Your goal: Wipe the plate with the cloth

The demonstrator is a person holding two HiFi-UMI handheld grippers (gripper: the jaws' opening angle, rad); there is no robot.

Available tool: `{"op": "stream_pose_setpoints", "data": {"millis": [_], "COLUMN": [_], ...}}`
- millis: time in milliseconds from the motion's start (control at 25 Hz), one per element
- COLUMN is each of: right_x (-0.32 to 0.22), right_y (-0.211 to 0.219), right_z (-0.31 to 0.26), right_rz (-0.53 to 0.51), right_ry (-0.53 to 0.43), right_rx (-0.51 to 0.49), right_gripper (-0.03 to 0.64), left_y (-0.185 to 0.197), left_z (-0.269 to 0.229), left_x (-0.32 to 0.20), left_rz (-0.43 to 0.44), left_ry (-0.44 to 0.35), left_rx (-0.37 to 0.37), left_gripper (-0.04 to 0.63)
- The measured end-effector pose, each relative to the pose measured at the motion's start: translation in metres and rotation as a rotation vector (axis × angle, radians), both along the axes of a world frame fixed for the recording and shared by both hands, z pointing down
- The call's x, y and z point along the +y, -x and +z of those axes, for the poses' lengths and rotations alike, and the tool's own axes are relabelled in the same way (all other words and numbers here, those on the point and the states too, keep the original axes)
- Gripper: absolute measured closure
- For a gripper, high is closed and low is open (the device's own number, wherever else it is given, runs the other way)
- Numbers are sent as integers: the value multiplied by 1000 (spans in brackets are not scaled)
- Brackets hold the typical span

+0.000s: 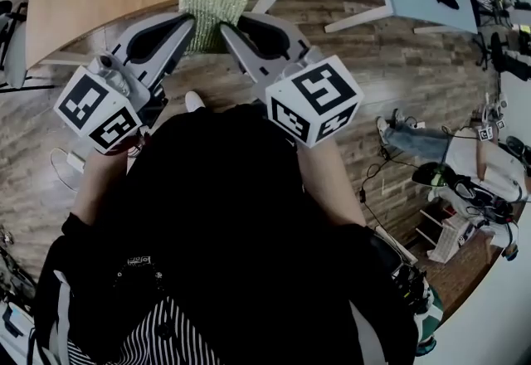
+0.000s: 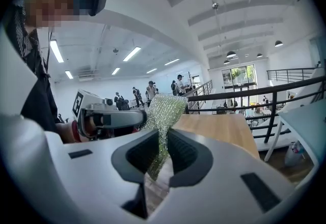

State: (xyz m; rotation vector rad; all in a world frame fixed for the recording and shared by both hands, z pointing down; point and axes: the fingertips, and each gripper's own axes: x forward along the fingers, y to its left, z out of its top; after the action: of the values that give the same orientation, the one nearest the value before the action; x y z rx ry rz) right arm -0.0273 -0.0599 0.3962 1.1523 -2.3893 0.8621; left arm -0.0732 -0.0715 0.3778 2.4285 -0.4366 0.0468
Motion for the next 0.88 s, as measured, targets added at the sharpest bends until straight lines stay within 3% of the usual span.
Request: {"op": "stream_pose_setpoints", "data": {"millis": [320, 720, 800, 880], "right_x": [-22, -68, -53, 8], "right_y": [59, 103, 117, 129], "right_z": [21, 53, 43, 2], "right_rz": [-68, -176, -207, -230], "right_ry": [17, 30, 33, 8], "right_rx": [9, -66, -88, -97], "right_gripper": [574, 574, 574, 574], "left_y": [57, 96, 109, 120], "left_z": [22, 48, 36, -5], "left_x": [-14, -51, -34, 29], "left_rz": [-34, -102, -127, -143], "left_ry": [24, 0, 4, -20], "left_rx": [19, -73, -89, -105], "left_gripper": [601, 601, 601, 601]}}
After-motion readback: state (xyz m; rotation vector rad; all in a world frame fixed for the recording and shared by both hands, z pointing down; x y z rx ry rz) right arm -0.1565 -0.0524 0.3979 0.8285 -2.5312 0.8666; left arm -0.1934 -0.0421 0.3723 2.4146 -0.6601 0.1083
